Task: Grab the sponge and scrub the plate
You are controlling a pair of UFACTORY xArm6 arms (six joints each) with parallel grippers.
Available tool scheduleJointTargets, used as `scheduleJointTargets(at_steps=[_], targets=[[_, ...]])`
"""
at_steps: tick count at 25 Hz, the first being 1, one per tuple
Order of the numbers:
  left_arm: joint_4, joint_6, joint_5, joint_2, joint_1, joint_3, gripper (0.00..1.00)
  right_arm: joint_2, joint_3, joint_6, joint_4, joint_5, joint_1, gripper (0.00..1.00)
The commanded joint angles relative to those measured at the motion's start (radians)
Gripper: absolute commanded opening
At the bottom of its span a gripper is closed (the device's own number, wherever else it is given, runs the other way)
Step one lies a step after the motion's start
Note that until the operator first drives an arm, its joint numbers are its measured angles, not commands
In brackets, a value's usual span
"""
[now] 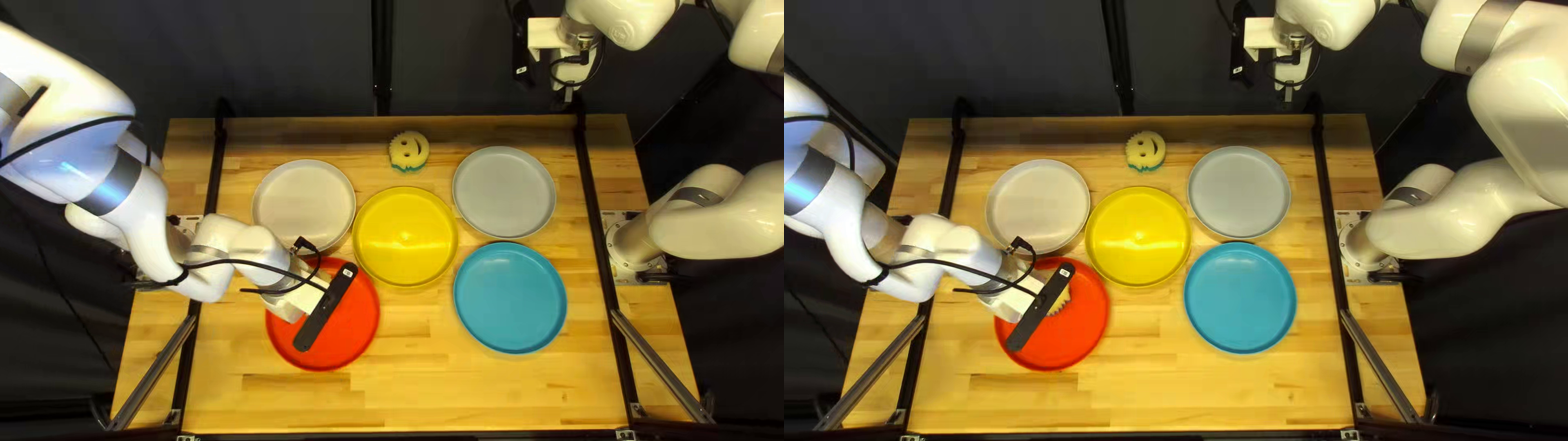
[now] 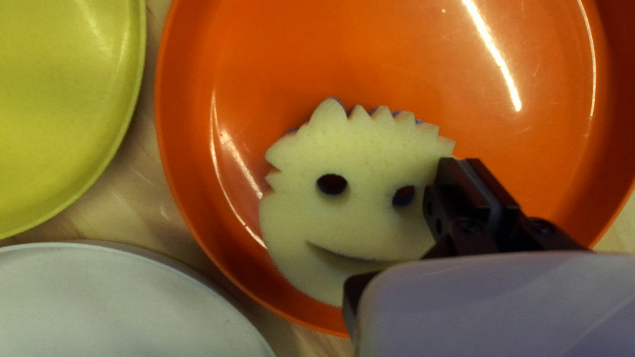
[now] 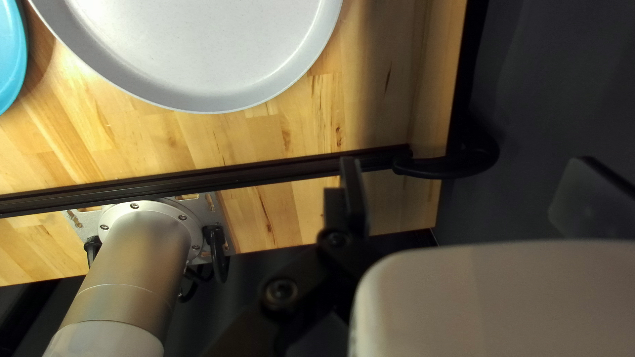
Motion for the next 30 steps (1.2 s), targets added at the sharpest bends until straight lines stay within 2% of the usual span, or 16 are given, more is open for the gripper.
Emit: scheduleJointTargets(at_steps=[1, 5, 8, 12, 15, 19, 25, 30], targets=[[0.035, -0.049, -0.030, 0.102, -0.057, -0.109, 0.00, 0.000, 0.000, 0.000, 0.000, 0.000, 0.000, 1.00], [0.133, -0.139, -0.006, 0.133, -0.083, -0.180, 0.00, 0.000, 0.000, 0.000, 0.000, 0.000, 0.000, 1.00], [0.142, -0.120, -0.002, 0.130, -0.061, -0.178, 0.00, 0.000, 0.000, 0.000, 0.000, 0.000, 0.000, 1.00], [0.061, 0.008, -0.013, 0.097, 0.006, -0.114, 0.00, 0.000, 0.000, 0.000, 0.000, 0.000, 0.000, 1.00], [-0.053, 0.152, -0.026, 0.068, 0.067, -0.053, 0.00, 0.000, 0.000, 0.000, 0.000, 0.000, 0.000, 1.00], [-0.130, 0.253, -0.016, 0.049, 0.114, -0.030, 0.00, 0.000, 0.000, 0.000, 0.000, 0.000, 0.000, 1.00], [-0.094, 0.192, 0.004, 0.029, 0.101, -0.037, 0.00, 0.000, 0.000, 0.000, 0.000, 0.000, 0.000, 1.00], [-0.018, 0.068, -0.015, 0.108, 0.018, -0.127, 0.00, 0.000, 0.000, 0.000, 0.000, 0.000, 0.000, 1.00]])
